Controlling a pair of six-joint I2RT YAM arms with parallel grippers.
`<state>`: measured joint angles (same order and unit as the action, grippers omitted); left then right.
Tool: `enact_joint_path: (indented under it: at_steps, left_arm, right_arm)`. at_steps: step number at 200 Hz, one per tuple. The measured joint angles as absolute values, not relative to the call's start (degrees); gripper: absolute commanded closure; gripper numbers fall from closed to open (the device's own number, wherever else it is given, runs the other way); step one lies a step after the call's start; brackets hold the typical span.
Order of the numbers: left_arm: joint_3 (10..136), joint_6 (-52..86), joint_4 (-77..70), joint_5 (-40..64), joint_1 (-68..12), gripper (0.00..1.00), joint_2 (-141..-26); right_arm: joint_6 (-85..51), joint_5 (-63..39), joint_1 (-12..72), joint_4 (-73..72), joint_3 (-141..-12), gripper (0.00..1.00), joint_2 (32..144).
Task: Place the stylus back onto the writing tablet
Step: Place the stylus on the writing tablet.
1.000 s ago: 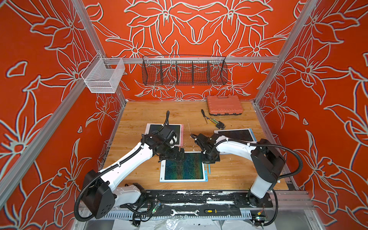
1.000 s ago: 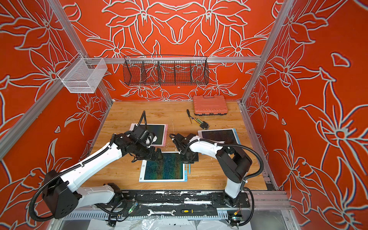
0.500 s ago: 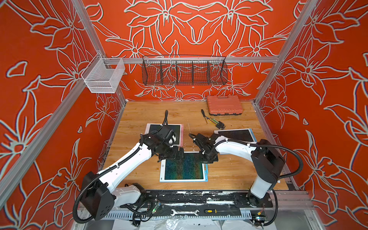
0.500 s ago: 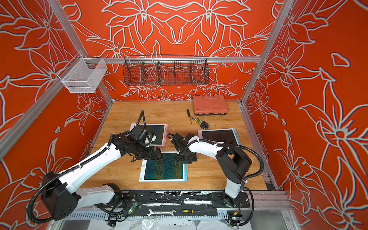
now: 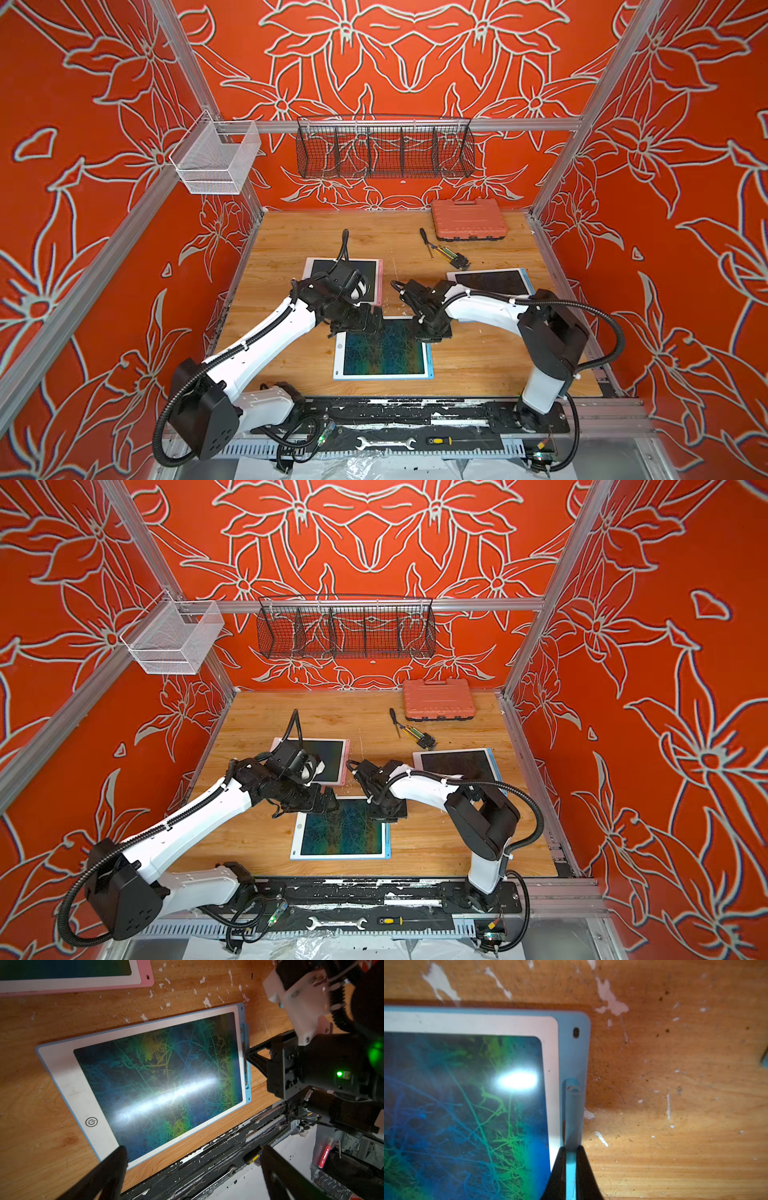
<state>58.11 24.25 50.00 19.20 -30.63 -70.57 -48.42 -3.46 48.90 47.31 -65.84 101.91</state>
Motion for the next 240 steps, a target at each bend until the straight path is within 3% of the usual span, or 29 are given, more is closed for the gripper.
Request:
enact_joint_path:
  at_steps: [88, 240]
  left_arm:
    - [58.11, 24.21, 50.0, 19.42, -29.85, 0.03, -70.57]
    - [58.11, 23.99, 49.95, 19.99, -29.17, 0.03, -70.57]
  right_arm:
    - [-48.47, -3.55, 48.99, 47.2, -65.84, 0.93, 102.74]
    - [-48.49, -3.62, 49.23, 47.22, -65.95, 0.8, 102.76]
